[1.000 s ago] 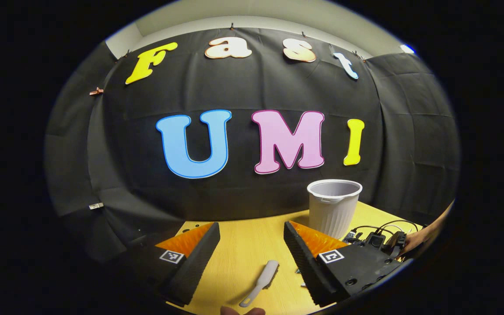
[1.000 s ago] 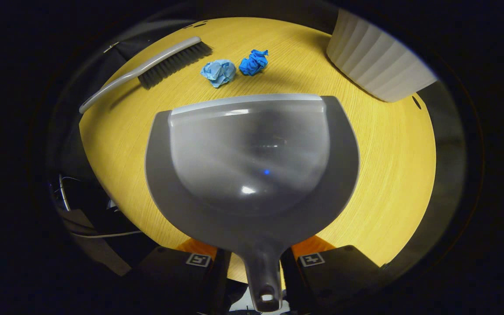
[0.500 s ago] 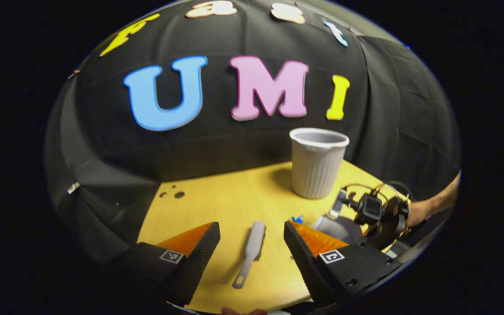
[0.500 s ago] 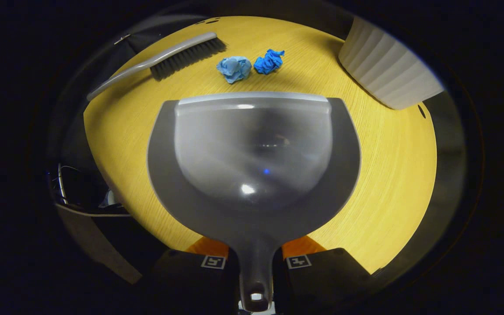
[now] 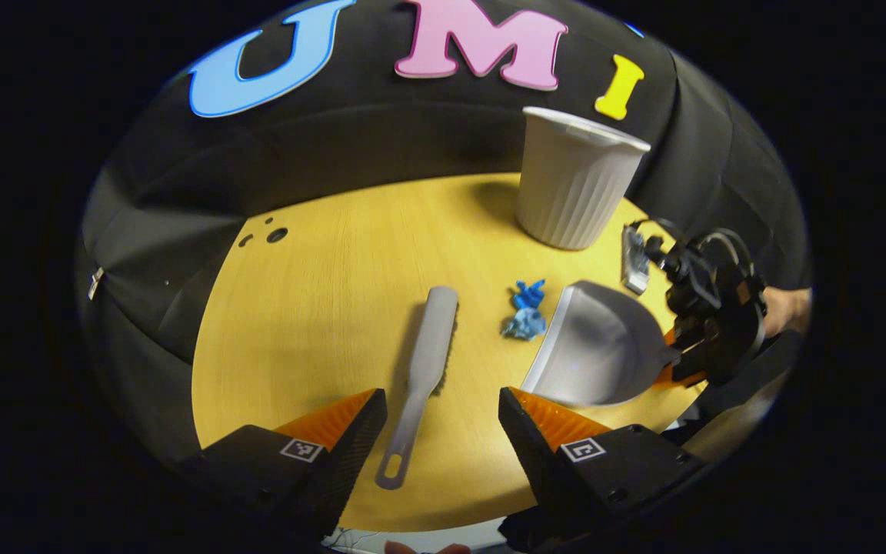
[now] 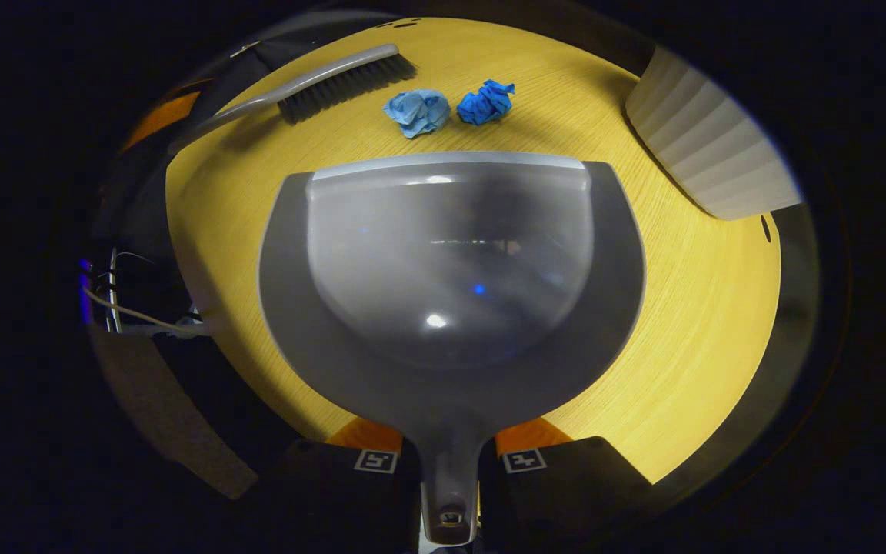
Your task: Pick up the small broom and dustpan from the desktop, sweep the trash into the dustpan with the broom, and then empty the trash into the garbage bin.
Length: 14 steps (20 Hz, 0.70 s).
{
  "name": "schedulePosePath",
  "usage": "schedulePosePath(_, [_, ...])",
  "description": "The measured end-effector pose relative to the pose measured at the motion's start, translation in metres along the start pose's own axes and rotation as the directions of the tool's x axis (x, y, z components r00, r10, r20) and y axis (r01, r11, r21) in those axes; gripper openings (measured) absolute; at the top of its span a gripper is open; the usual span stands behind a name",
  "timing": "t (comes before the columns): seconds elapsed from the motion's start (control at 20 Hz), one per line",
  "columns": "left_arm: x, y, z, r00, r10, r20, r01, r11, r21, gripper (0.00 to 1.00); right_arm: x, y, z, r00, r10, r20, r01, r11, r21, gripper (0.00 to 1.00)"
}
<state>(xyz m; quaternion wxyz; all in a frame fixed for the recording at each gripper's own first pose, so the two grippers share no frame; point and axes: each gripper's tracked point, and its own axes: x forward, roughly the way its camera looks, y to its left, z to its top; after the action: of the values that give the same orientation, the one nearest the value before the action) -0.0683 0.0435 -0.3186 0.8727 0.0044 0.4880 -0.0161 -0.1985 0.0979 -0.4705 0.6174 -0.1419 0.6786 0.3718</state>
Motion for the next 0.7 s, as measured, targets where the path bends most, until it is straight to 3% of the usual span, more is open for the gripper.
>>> schedulePosePath(0.2, [0.034, 0.005, -0.018, 0.990, 0.001, -0.144, 0.004, 0.999, 0.035, 0.95, -0.001, -0.003, 0.001, 1.000, -0.009, 0.000, 0.009, 0.999, -0.041, 0.34])
schedulePosePath(0.35, [0.055, 0.008, -0.034, 0.963, -0.016, -0.267, 0.036, 0.997, 0.070, 0.95, -0.002, -0.004, 0.001, 1.000, -0.018, 0.007, 0.018, 0.998, -0.062, 0.34])
schedulePosePath(0.7, [0.085, 0.018, -0.063, 0.914, 0.024, -0.406, 0.036, 0.989, 0.140, 0.89, -0.002, -0.004, 0.001, 1.000, -0.015, 0.005, 0.015, 0.998, -0.057, 0.34])
